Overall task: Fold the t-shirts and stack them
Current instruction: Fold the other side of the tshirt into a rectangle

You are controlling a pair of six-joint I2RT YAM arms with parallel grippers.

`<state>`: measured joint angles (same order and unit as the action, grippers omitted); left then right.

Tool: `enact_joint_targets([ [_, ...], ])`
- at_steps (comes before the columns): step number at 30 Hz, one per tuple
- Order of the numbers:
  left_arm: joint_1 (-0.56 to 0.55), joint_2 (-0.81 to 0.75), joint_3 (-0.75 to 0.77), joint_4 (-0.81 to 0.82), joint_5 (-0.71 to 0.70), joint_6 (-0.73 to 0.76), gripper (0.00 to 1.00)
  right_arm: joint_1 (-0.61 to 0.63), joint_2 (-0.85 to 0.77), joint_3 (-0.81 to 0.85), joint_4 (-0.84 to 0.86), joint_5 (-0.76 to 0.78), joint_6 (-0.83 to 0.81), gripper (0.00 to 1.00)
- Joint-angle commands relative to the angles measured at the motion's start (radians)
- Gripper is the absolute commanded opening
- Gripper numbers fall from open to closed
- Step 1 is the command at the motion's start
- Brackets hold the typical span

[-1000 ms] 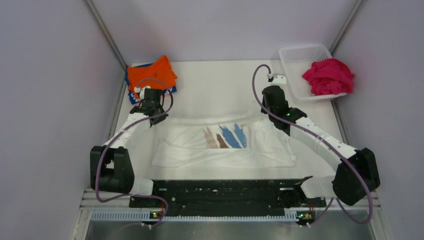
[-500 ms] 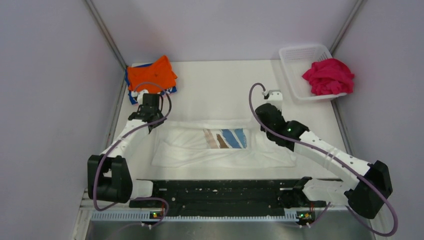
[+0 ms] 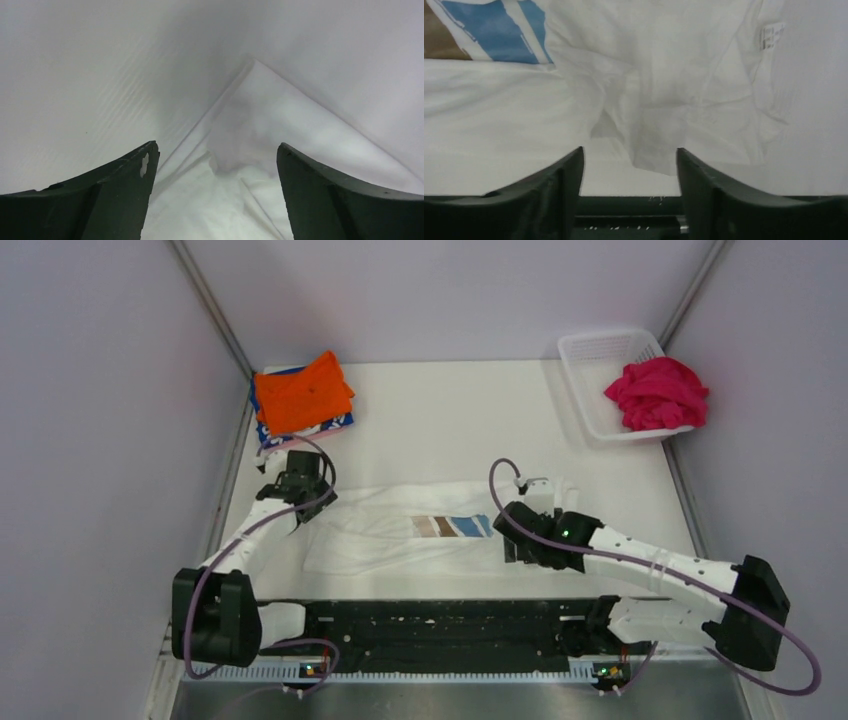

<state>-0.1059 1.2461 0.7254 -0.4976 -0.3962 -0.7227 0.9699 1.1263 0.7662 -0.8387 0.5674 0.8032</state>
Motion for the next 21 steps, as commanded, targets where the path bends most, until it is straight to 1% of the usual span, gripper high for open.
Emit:
enact_joint_targets([
  [1,-0.002,-0.088,0.071,-0.111,-0.14,-0.074,0.96,0.034,-0.131,-0.009,-0.04,-0.134,0.047,0.79],
  [2,-0.002,-0.103,0.089,-0.12,-0.134,-0.071,0.98,0.033,-0.16,-0.011,-0.038,-0.125,0.049,0.93],
  [3,-0.002,-0.12,0.104,-0.117,-0.111,-0.061,0.99,0.033,-0.191,-0.011,-0.035,-0.105,0.055,0.98],
  [5,-0.002,-0.146,0.122,-0.083,-0.02,-0.028,0.99,0.034,-0.258,-0.006,-0.013,-0.046,0.063,0.99],
  [6,-0.002,-0.152,0.126,-0.052,0.053,-0.007,0.99,0.033,-0.285,-0.009,0.021,-0.027,0.048,0.99],
  [8,-0.002,-0.147,0.112,0.03,0.206,0.022,0.99,0.024,-0.318,-0.021,0.126,0.002,-0.016,0.99],
  [9,-0.002,-0.135,0.098,0.097,0.279,0.032,0.99,0.007,-0.323,-0.029,0.207,0.003,-0.041,0.99],
  [12,-0.002,-0.071,0.089,0.162,0.406,0.033,0.99,-0.099,-0.273,-0.053,0.358,-0.111,-0.14,0.99],
  [13,-0.003,-0.045,0.096,0.167,0.429,0.036,0.99,-0.141,-0.241,-0.057,0.387,-0.149,-0.157,0.99],
  [16,-0.002,0.019,0.1,0.182,0.437,0.042,0.99,-0.271,-0.134,-0.059,0.469,-0.238,-0.196,0.99],
  [19,-0.002,0.067,0.087,0.197,0.44,0.054,0.99,-0.296,-0.035,-0.062,0.531,-0.299,-0.221,0.99],
  [21,-0.002,0.091,0.083,0.185,0.427,0.053,0.99,-0.296,0.022,-0.068,0.549,-0.373,-0.229,0.99],
])
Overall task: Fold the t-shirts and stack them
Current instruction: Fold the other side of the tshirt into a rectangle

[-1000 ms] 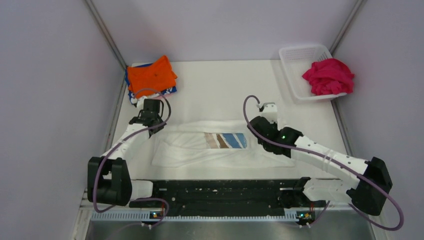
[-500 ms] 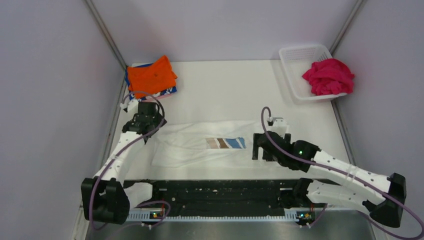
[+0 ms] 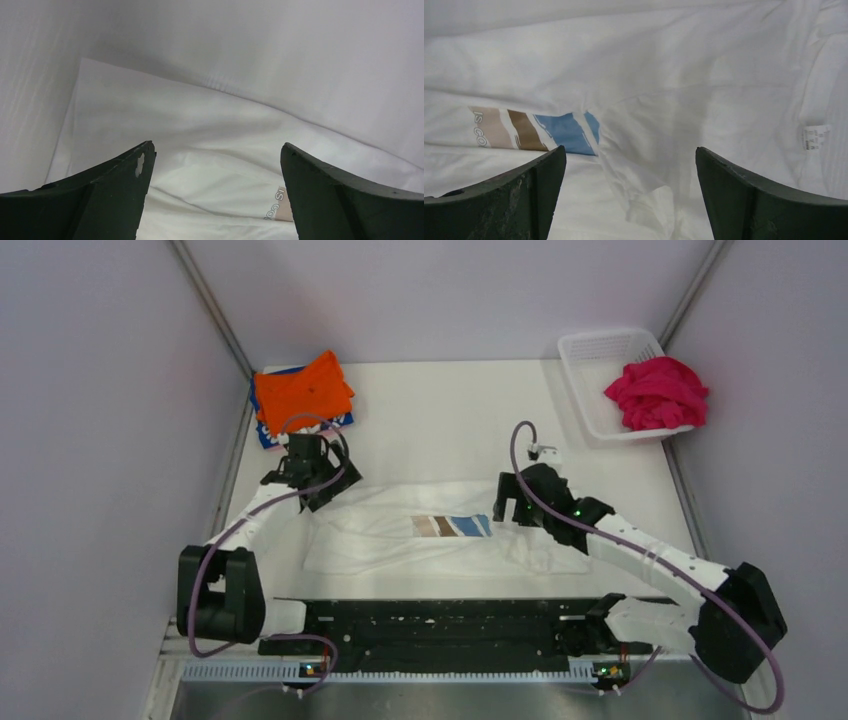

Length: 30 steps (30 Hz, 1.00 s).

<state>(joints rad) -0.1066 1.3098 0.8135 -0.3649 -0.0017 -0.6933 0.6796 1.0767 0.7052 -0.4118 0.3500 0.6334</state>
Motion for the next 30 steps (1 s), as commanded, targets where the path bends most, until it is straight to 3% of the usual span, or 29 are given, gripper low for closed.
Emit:
enact_joint_targets([
  [1,-0.001,0.037,-0.009,0.048,0.022,0.019,0.99,-0.006,0.092,-0.013,0.127,-0.195,-0.058,0.99],
  [8,-0.001,0.037,-0.09,0.007,-0.09,-0.003,0.99,0.075,0.11,-0.089,0.104,-0.375,-0.034,0.99],
  [15,0.001,-0.049,-0.122,-0.065,-0.228,-0.032,0.99,0.344,0.096,0.0,0.051,-0.521,-0.059,0.99],
  [25,-0.001,-0.198,-0.017,-0.254,-0.346,-0.056,0.99,0.328,-0.092,0.03,-0.129,-0.116,0.044,0.99],
  [28,0.0,-0.245,0.004,-0.215,-0.271,-0.03,0.99,0.245,-0.146,0.006,-0.143,-0.113,0.088,0.99],
  [30,-0.002,-0.255,-0.008,-0.134,-0.143,-0.009,0.99,0.159,-0.169,-0.027,-0.139,-0.147,0.131,0.99],
])
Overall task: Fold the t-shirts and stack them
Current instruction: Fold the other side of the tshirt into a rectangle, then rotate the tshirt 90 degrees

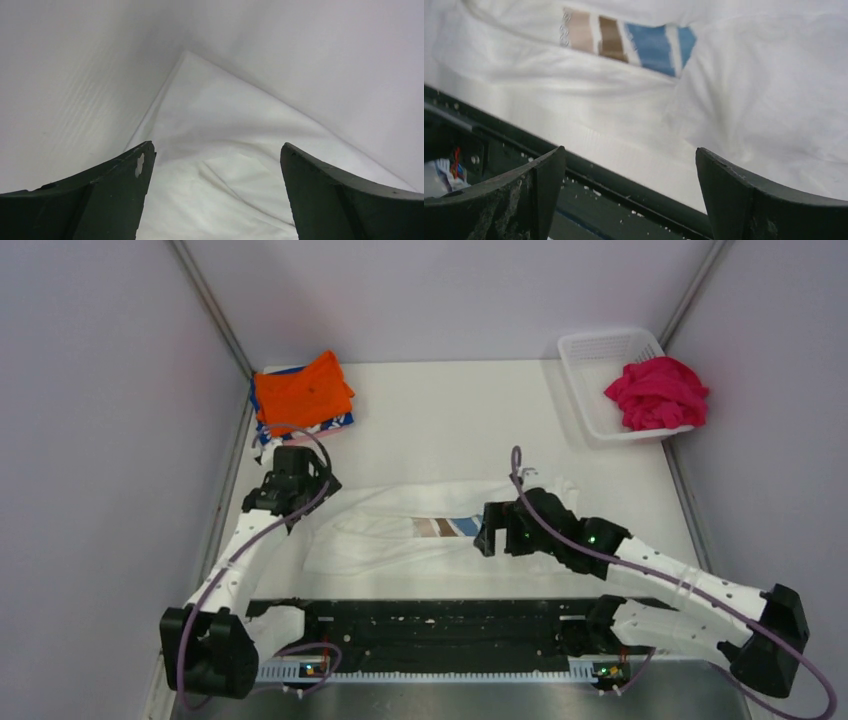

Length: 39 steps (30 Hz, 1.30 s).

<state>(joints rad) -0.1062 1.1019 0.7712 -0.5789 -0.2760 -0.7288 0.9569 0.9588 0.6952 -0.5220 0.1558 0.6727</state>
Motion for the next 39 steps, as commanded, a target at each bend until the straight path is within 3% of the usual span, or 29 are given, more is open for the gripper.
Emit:
enact_joint_targets([
  [1,-0.004,-0.041,0.021,0.134,0.207,0.038,0.99,-0.161,-0.056,-0.035,-0.021,0.017,0.111,0.99],
  [3,-0.012,-0.008,-0.004,0.22,0.349,0.049,0.99,-0.24,-0.054,-0.077,0.001,-0.055,0.147,0.99],
  [5,-0.027,0.049,-0.005,0.26,0.406,0.05,0.99,-0.264,-0.04,-0.116,0.025,-0.084,0.186,0.99],
  [14,-0.047,0.272,-0.064,0.32,0.429,0.047,0.99,-0.404,0.105,-0.252,0.149,-0.13,0.251,0.99],
  [22,-0.051,0.221,-0.183,0.324,0.427,0.021,0.99,-0.58,0.263,-0.222,0.359,-0.135,0.144,0.99],
  [27,-0.112,0.131,-0.272,0.321,0.464,-0.027,0.99,-0.653,0.452,-0.09,0.483,-0.149,0.063,0.99],
  [30,-0.197,0.093,-0.293,0.302,0.448,-0.094,0.99,-0.675,0.63,0.031,0.572,-0.239,0.037,0.99],
  [39,-0.381,0.01,-0.352,0.352,0.38,-0.306,0.99,-0.709,1.103,0.614,0.454,-0.358,-0.109,0.99],
])
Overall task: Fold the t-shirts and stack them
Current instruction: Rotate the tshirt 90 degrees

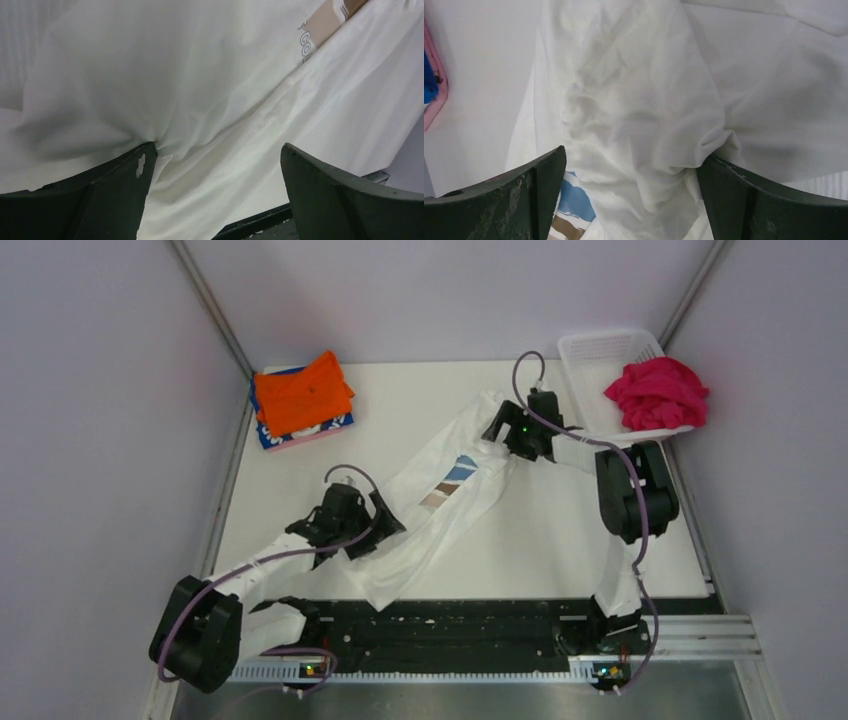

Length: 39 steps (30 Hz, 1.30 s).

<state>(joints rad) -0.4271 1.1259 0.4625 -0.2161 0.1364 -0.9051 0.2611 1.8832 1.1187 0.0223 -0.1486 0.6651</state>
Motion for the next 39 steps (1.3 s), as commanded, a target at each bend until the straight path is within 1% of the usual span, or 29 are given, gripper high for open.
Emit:
enact_joint_targets([
  [1,-0.083,-0.018,-0.052,0.005,-0.042,-0.154,0.99,-0.013,0.23,0.257,-0.116,-0.078,-0.112,0.99],
  [4,-0.162,-0.017,-0.054,0.04,-0.095,-0.207,0.99,-0.014,0.365,0.435,-0.153,-0.137,-0.128,0.99],
  [6,-0.217,0.002,-0.043,0.058,-0.125,-0.231,0.99,-0.011,0.448,0.571,-0.219,-0.156,-0.159,0.99],
  [9,-0.297,0.06,-0.009,0.099,-0.163,-0.255,0.99,0.0,0.553,0.75,-0.31,-0.167,-0.224,0.99],
  [13,-0.381,0.157,0.062,0.141,-0.211,-0.268,0.99,0.015,0.644,0.923,-0.359,-0.163,-0.287,0.99],
  [15,-0.409,0.201,0.093,0.156,-0.23,-0.278,0.99,0.018,0.7,1.026,-0.385,-0.175,-0.303,0.99],
  [19,-0.435,0.274,0.148,0.182,-0.222,-0.266,0.99,0.017,0.816,1.243,-0.425,-0.179,-0.314,0.99],
  [21,-0.444,0.289,0.172,0.175,-0.22,-0.261,0.99,0.02,0.852,1.304,-0.423,-0.177,-0.324,0.99],
  [26,-0.475,0.279,0.238,0.118,-0.25,-0.228,0.99,0.029,0.82,1.337,-0.382,-0.104,-0.393,0.99],
  [30,-0.511,0.225,0.299,0.049,-0.295,-0.147,0.99,0.031,0.71,1.344,-0.38,-0.075,-0.394,0.99],
  [34,-0.522,0.143,0.317,-0.052,-0.348,-0.082,0.99,0.044,0.57,1.271,-0.371,-0.037,-0.388,0.99],
  [36,-0.522,0.086,0.306,-0.126,-0.387,-0.076,0.99,0.052,0.497,1.212,-0.372,0.015,-0.396,0.99],
  [37,-0.522,0.051,0.299,-0.191,-0.413,-0.083,0.99,0.052,0.458,1.178,-0.375,0.036,-0.395,0.99],
  [39,-0.522,-0.033,0.274,-0.263,-0.452,-0.096,0.99,0.053,0.386,1.106,-0.377,0.057,-0.396,0.99],
])
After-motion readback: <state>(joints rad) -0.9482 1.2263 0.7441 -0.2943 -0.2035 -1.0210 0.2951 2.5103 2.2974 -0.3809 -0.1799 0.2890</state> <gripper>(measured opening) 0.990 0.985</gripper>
